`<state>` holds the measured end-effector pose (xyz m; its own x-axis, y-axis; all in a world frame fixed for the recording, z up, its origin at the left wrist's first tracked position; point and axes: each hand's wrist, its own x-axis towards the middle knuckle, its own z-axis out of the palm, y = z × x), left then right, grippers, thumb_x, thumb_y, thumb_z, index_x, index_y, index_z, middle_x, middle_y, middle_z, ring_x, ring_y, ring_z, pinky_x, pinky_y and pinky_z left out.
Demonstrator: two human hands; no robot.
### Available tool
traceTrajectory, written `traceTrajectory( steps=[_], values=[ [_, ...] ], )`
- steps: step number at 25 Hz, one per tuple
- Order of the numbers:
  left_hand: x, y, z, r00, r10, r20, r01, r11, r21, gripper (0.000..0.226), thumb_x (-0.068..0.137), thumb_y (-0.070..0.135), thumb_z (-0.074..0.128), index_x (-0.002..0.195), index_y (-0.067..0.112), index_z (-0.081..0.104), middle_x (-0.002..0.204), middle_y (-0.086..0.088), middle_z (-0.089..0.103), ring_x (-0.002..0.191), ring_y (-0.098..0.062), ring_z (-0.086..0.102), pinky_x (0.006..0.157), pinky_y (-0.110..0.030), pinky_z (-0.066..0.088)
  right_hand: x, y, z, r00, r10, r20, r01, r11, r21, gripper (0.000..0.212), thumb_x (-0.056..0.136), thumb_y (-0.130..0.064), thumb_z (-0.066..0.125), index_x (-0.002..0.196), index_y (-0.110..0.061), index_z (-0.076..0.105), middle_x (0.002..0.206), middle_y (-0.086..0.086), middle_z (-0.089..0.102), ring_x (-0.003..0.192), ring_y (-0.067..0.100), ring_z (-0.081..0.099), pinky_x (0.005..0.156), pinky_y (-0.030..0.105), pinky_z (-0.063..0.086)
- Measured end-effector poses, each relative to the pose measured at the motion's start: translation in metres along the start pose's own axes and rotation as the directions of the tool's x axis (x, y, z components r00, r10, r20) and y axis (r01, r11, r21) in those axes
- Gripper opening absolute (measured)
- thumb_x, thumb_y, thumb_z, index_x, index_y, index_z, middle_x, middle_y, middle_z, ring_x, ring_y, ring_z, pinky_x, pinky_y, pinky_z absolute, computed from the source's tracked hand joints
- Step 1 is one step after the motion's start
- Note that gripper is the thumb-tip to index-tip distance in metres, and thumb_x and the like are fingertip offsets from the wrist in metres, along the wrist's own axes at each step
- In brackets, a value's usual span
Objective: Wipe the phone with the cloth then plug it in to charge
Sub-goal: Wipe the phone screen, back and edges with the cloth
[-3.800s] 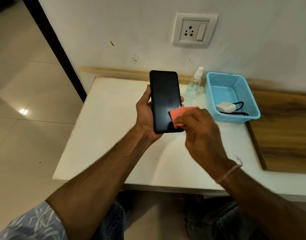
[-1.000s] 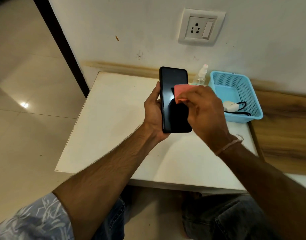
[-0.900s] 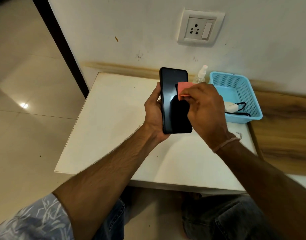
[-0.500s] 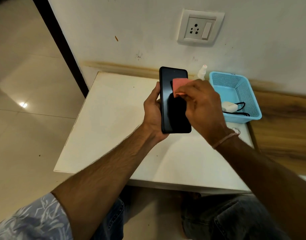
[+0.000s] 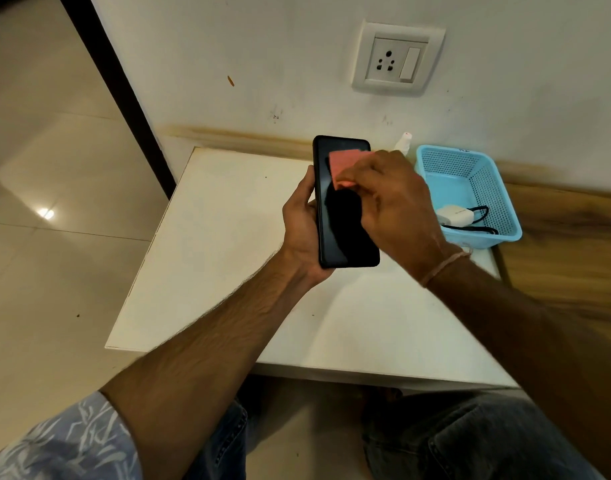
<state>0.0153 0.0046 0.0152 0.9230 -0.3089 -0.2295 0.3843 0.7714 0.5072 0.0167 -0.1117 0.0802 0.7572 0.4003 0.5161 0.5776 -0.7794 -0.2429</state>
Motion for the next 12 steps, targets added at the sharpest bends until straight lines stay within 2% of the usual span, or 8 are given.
traceTrajectory(
  steps=[2,4,6,9,10,12],
  values=[
    [0.000,0.000,0.001,1.000,-0.006,-0.017,0.006,1.000,0.010,0.052,0.095,0.060,0.049,0.098,0.014,0.072,0.097,-0.009,0.063,0.085,-0.027,0.060,0.077,-0.035,0.049,0.010,0.009,-0.003,0.991,0.136,0.004,-0.136,0.990,-0.033,0.020,0.090,-0.004,0.055,0.104,-0.005,0.070,0.101,0.015,0.064,0.097,0.031,0.055,0.085,0.028,0.040],
    [0.000,0.000,0.001,1.000,-0.004,-0.018,0.004,1.000,-0.001,0.050,0.094,0.058,0.051,0.098,0.013,0.073,0.097,-0.010,0.064,0.086,-0.027,0.062,0.078,-0.036,0.051,0.010,0.002,0.001,0.986,0.170,-0.002,-0.170,0.985,-0.025,0.020,0.091,-0.008,0.055,0.104,-0.005,0.070,0.102,0.014,0.064,0.099,0.030,0.055,0.086,0.027,0.040],
    [-0.001,-0.001,-0.002,1.000,0.024,0.000,-0.024,0.999,-0.033,0.046,0.094,0.051,0.053,0.100,0.011,0.075,0.098,-0.011,0.068,0.090,-0.027,0.066,0.084,-0.037,0.052,0.003,-0.017,0.010,0.997,0.081,0.008,-0.081,0.996,0.025,0.020,0.088,-0.006,0.056,0.102,-0.005,0.071,0.104,0.012,0.066,0.101,0.029,0.056,0.090,0.033,0.046],
    [0.000,-0.003,-0.006,0.992,0.118,0.048,-0.115,0.992,-0.059,0.039,0.098,0.043,0.045,0.091,0.013,0.069,0.087,-0.005,0.063,0.087,-0.021,0.061,0.096,-0.037,0.041,-0.011,-0.038,0.018,0.995,-0.048,0.089,0.039,0.994,0.106,0.024,0.085,-0.002,0.055,0.103,-0.005,0.071,0.107,0.011,0.065,0.104,0.029,0.058,0.088,0.045,0.050],
    [0.000,-0.002,-0.006,0.991,0.120,0.060,-0.117,0.992,-0.056,0.037,0.096,0.043,0.047,0.091,0.013,0.068,0.088,-0.005,0.062,0.088,-0.021,0.059,0.097,-0.037,0.040,-0.011,-0.036,0.015,0.993,-0.080,0.086,0.070,0.991,0.110,0.024,0.084,-0.001,0.055,0.102,-0.004,0.071,0.106,0.012,0.066,0.102,0.030,0.059,0.089,0.045,0.050],
    [0.000,0.001,-0.004,0.997,0.069,0.038,-0.067,0.997,-0.043,0.042,0.096,0.047,0.051,0.097,0.011,0.072,0.094,-0.008,0.066,0.091,-0.025,0.064,0.089,-0.036,0.050,-0.005,-0.023,0.009,0.995,-0.097,0.032,0.094,0.993,0.071,0.020,0.085,0.000,0.057,0.098,-0.003,0.071,0.101,0.014,0.067,0.098,0.031,0.059,0.087,0.037,0.050]
  ],
)
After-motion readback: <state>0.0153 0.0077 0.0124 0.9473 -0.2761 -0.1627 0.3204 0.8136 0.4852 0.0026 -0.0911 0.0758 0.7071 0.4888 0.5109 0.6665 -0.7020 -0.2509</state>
